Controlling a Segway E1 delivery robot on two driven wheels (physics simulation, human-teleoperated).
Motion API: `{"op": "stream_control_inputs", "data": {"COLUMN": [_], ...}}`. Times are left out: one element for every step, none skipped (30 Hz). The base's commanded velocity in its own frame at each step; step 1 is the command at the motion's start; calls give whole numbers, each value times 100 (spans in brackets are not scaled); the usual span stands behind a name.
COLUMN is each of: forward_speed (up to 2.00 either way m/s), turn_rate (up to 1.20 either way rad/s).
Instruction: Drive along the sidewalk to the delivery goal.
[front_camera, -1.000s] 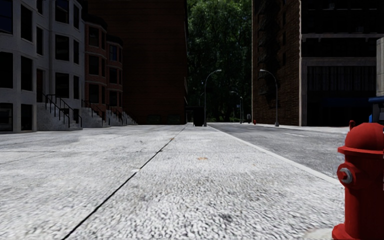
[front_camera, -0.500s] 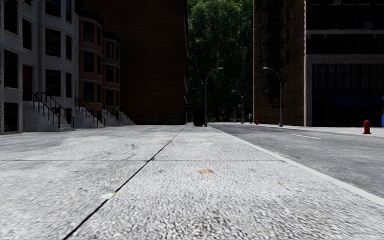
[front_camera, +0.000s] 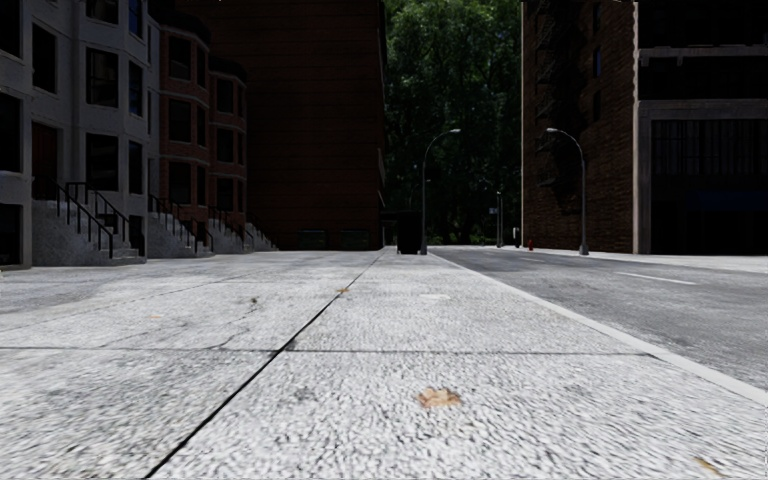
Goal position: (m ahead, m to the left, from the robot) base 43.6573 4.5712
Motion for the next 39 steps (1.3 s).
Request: {"op": "stream_control_inputs", "data": {"forward_speed": [200,200,200,200,200,200,200,200,200,200,200,200,200,200,200,200,200,200,200,200,200,200,200,200,200,200,200,200,200,200,200,200,200,200,200,200,200,200,200], "turn_rate": [0,0,0,0,0,0,0,0,0,0,0,0,5,52,75,91,96,97,50,10,10,7,5,2,1,0,0,0,0,0,0,0,0,0,0,0,0,0,0]}}
